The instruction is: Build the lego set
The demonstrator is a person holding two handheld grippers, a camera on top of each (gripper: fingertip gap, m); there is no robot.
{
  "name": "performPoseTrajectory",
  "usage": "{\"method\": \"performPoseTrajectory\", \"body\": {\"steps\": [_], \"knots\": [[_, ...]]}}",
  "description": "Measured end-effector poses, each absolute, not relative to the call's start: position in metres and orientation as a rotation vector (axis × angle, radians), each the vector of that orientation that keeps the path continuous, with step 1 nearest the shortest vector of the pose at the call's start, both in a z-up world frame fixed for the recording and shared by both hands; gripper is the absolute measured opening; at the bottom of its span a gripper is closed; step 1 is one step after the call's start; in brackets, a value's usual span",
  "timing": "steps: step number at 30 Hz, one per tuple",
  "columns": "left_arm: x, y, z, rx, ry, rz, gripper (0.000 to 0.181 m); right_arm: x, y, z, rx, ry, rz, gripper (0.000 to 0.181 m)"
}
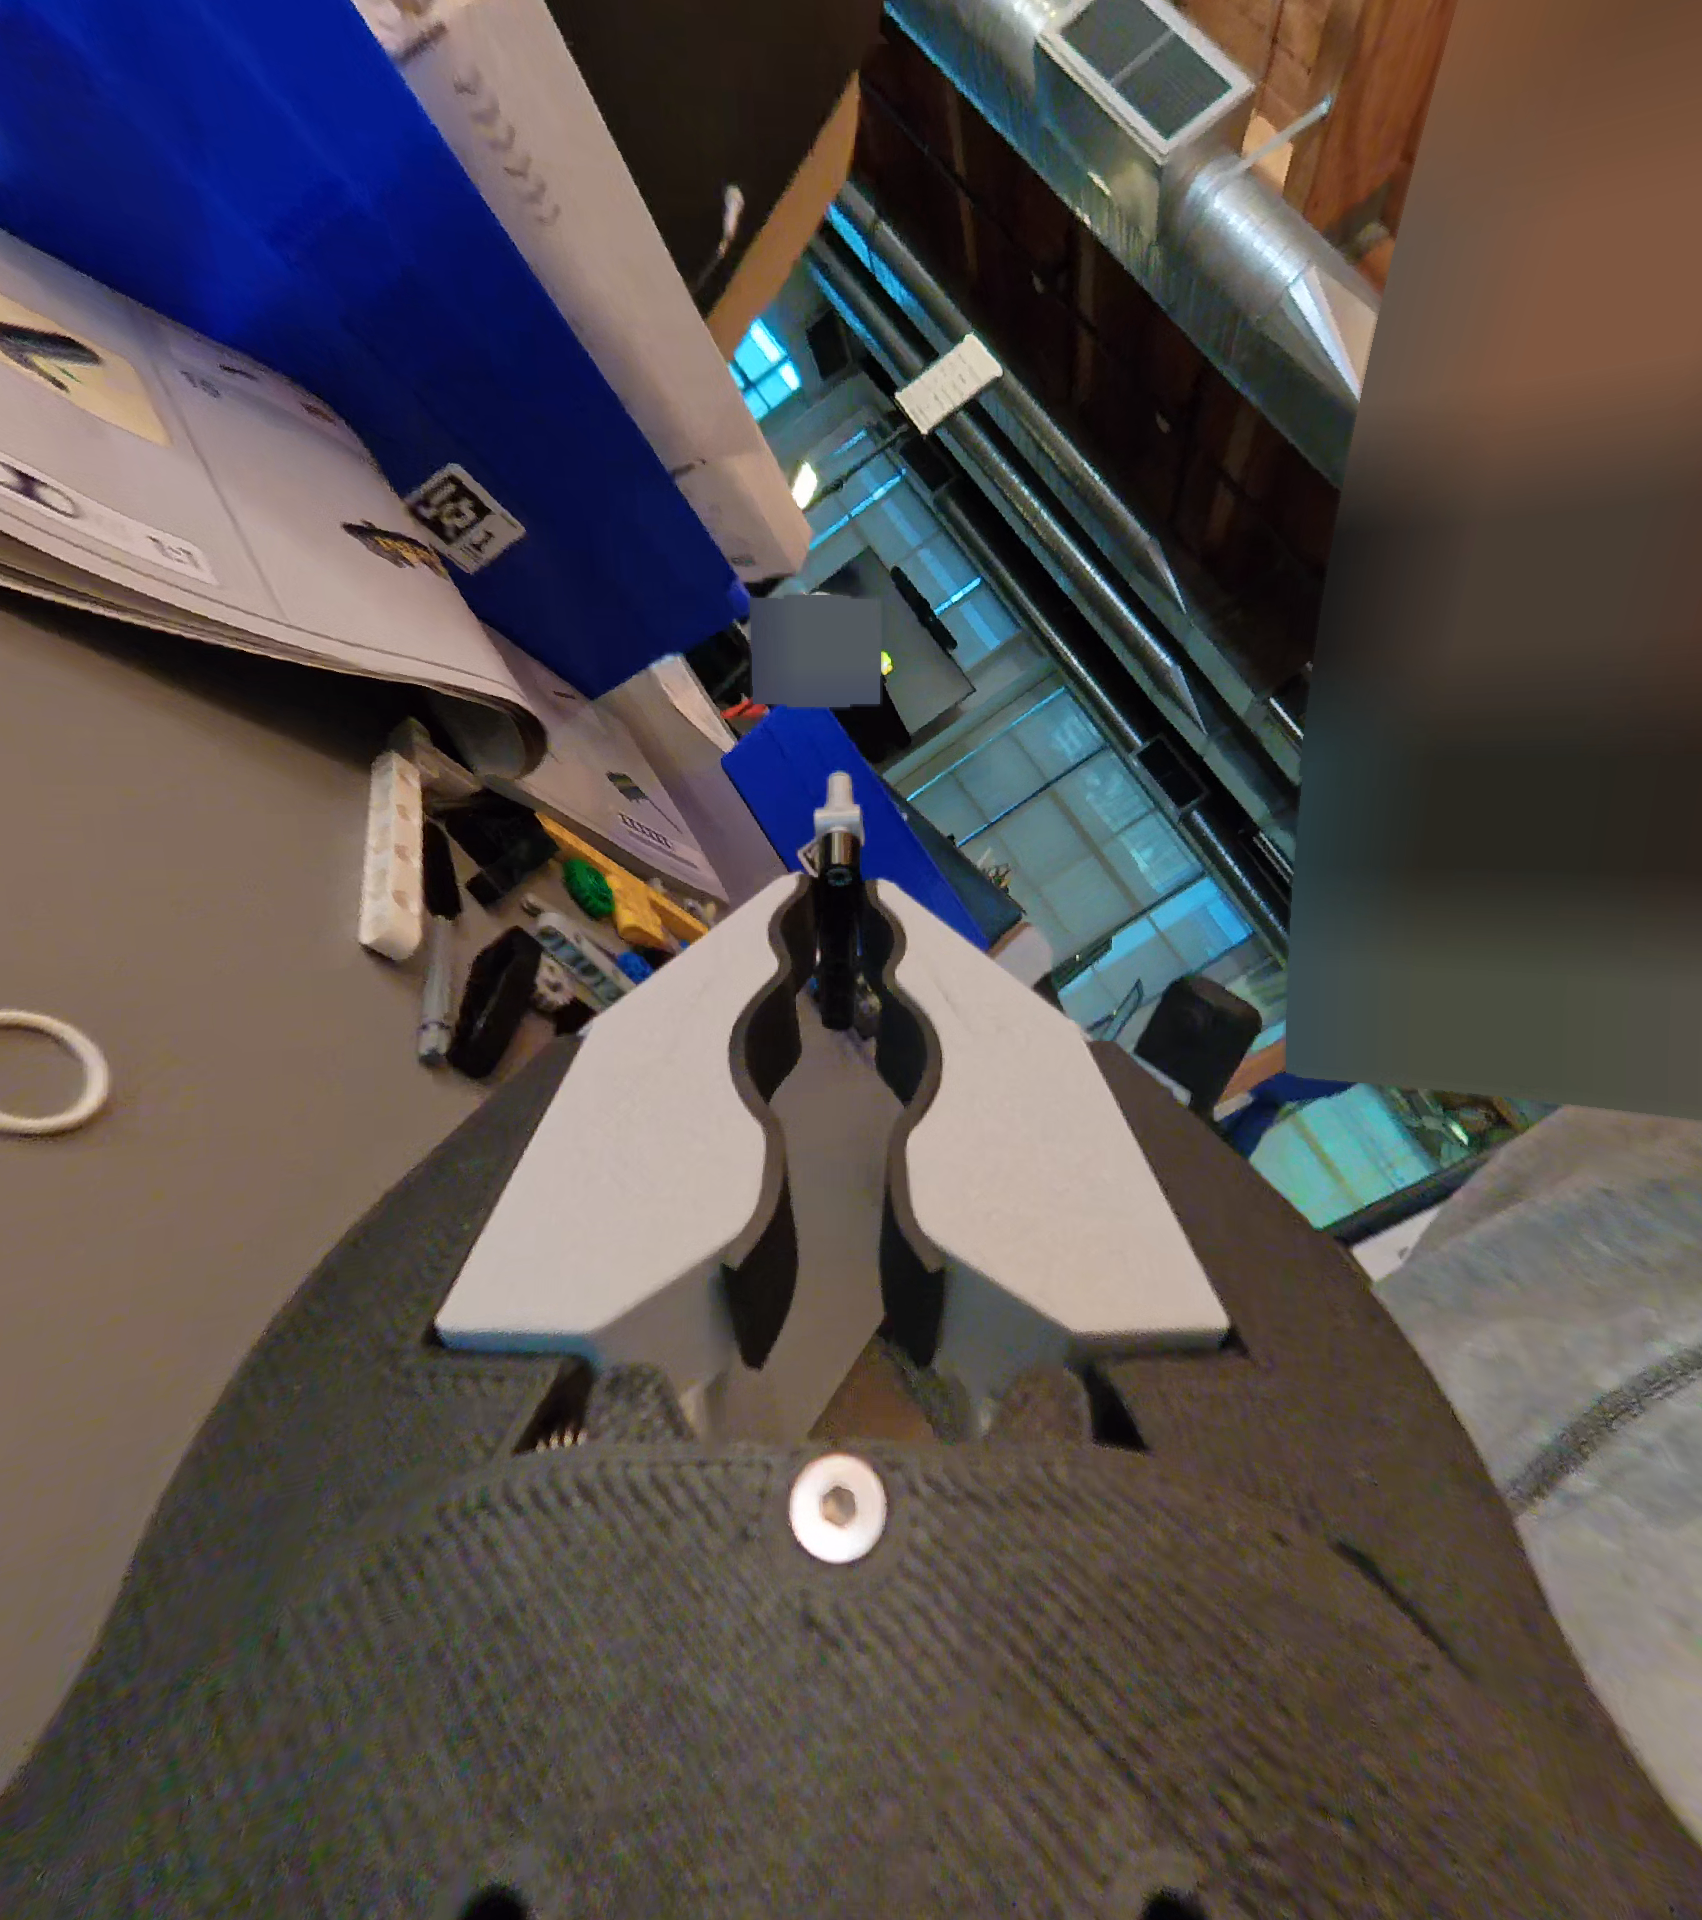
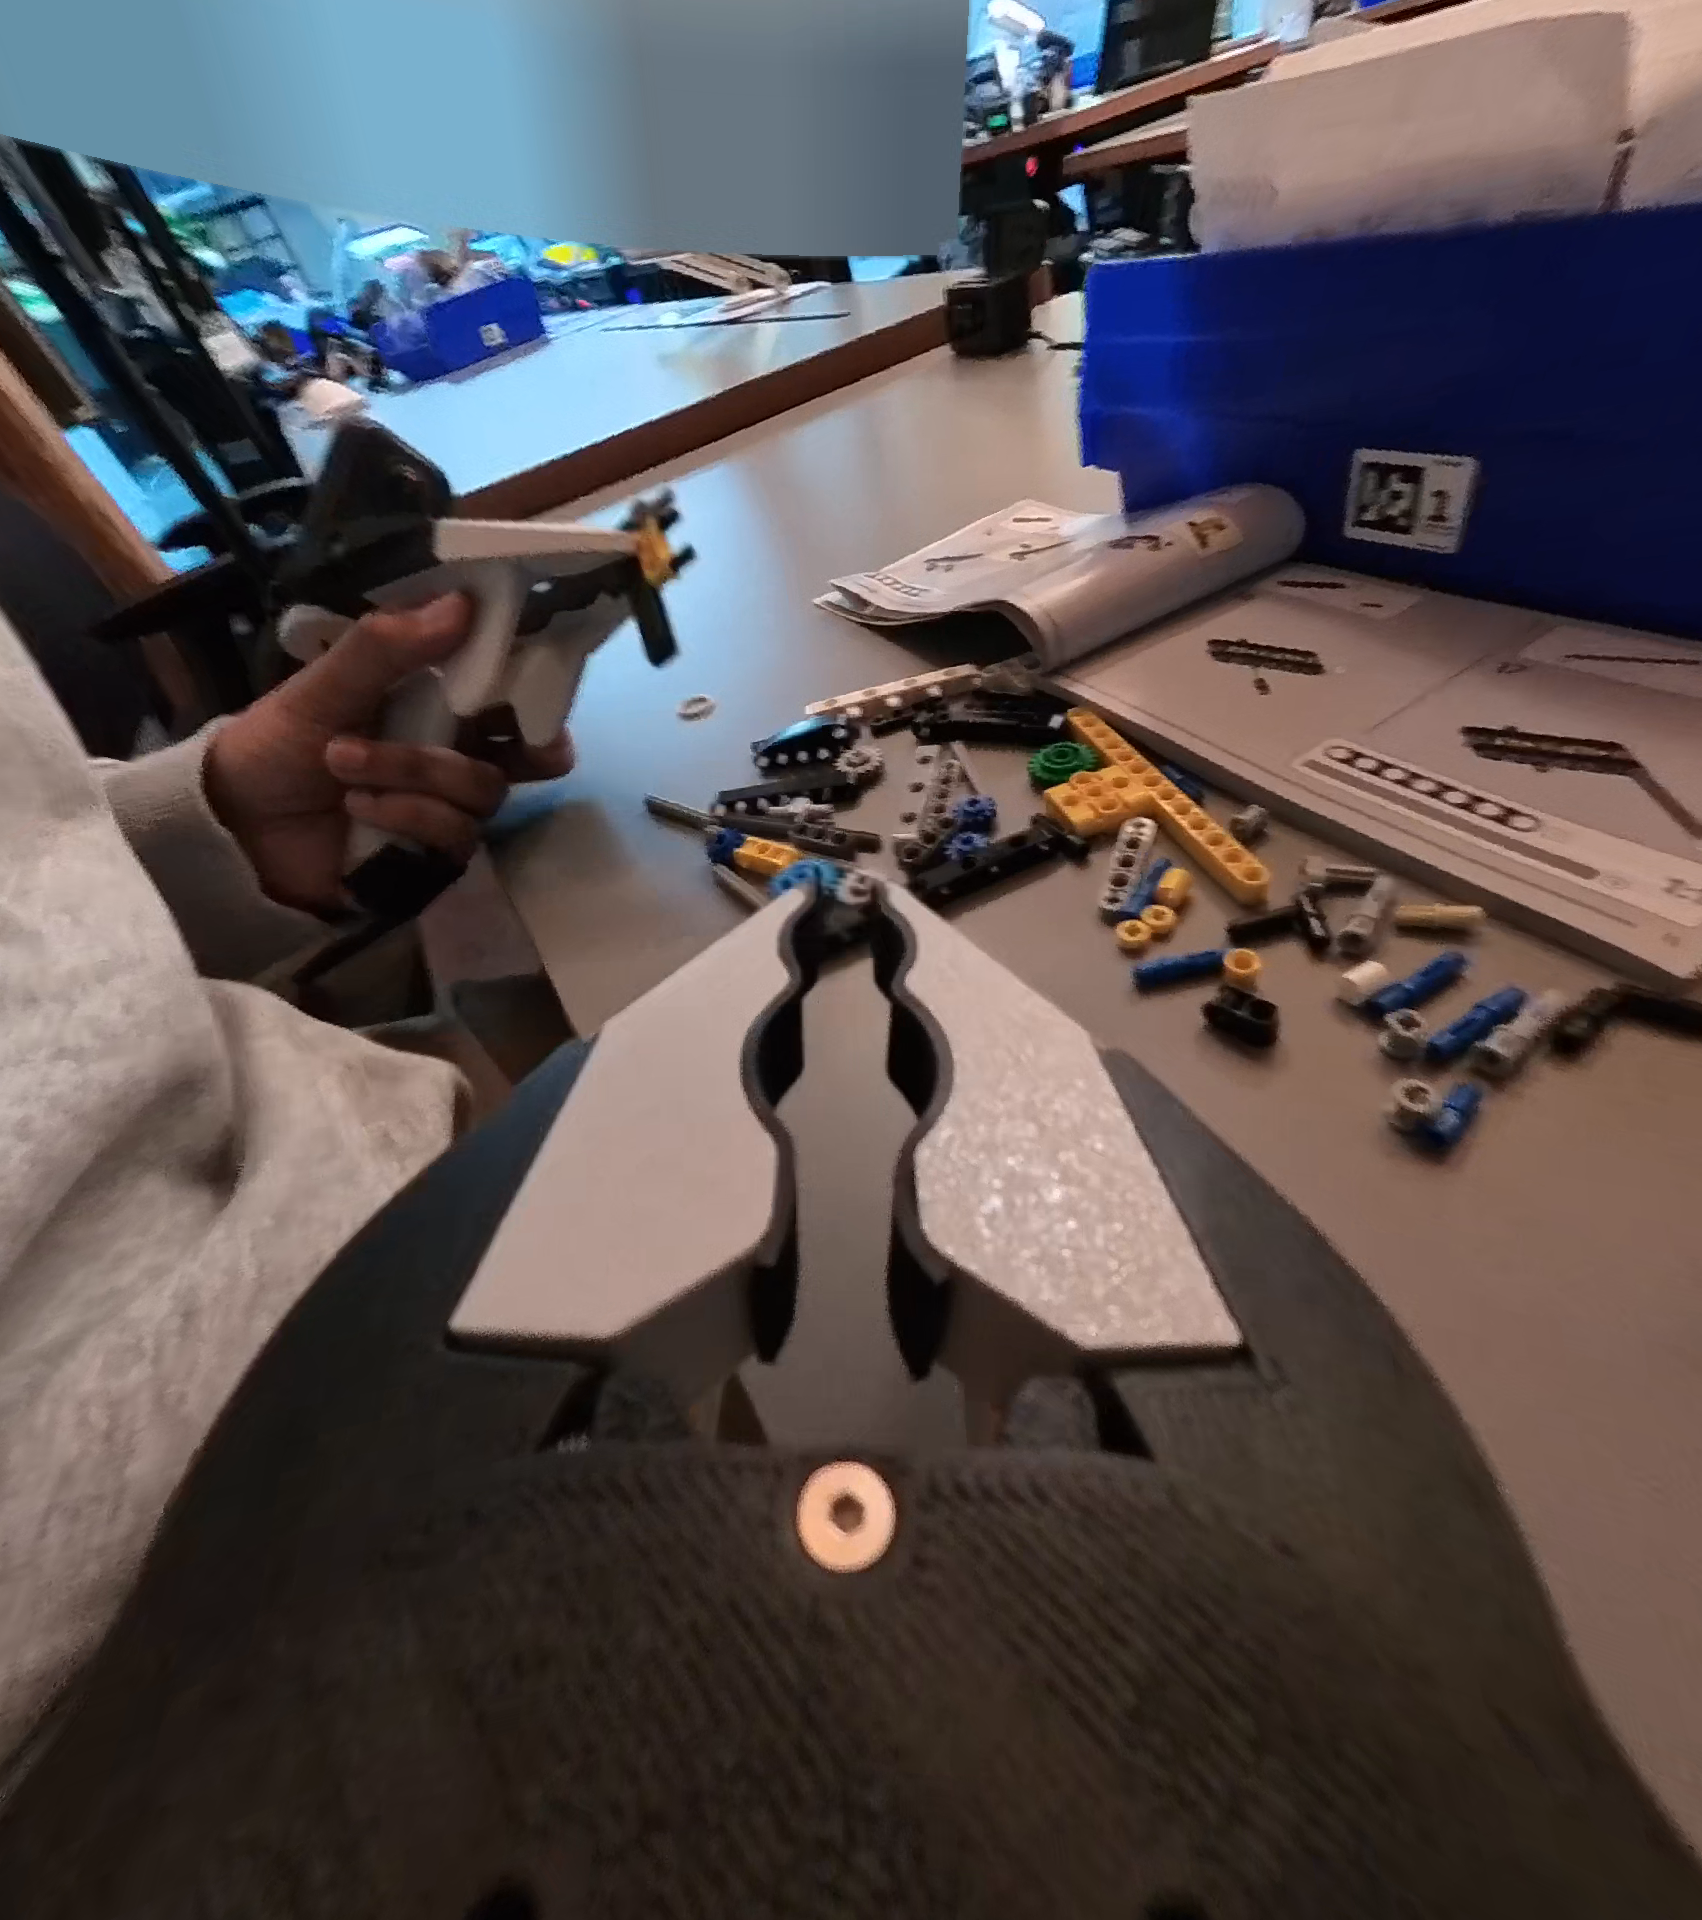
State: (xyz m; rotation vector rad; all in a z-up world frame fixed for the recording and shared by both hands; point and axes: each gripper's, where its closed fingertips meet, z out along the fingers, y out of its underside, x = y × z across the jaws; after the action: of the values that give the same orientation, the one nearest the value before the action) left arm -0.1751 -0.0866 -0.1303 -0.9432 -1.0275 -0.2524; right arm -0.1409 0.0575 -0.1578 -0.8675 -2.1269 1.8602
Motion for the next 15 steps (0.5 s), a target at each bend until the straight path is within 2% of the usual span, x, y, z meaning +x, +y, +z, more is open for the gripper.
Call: {"method": "performPoseTrajectory", "body": {"steps": [4, 10, 15], "knots": [[-0.159, -0.058, -0.130, -1.058, -0.964, -0.244, 0.006, -0.128, 0.034, -0.131, -0.727, -2.069, 2.070, 0.008], [-0.130, -0.009, -0.129, -1.179, -0.866, -0.245, 0.005, -0.122, 0.003, -0.137, -0.672, -2.246, 2.076, 0.034], [-0.124, 0.011, -0.122, -1.205, -0.831, -0.140, 0.005, -0.120, 0.014, -0.142, -0.738, -2.255, 2.023, 0.030]]}}
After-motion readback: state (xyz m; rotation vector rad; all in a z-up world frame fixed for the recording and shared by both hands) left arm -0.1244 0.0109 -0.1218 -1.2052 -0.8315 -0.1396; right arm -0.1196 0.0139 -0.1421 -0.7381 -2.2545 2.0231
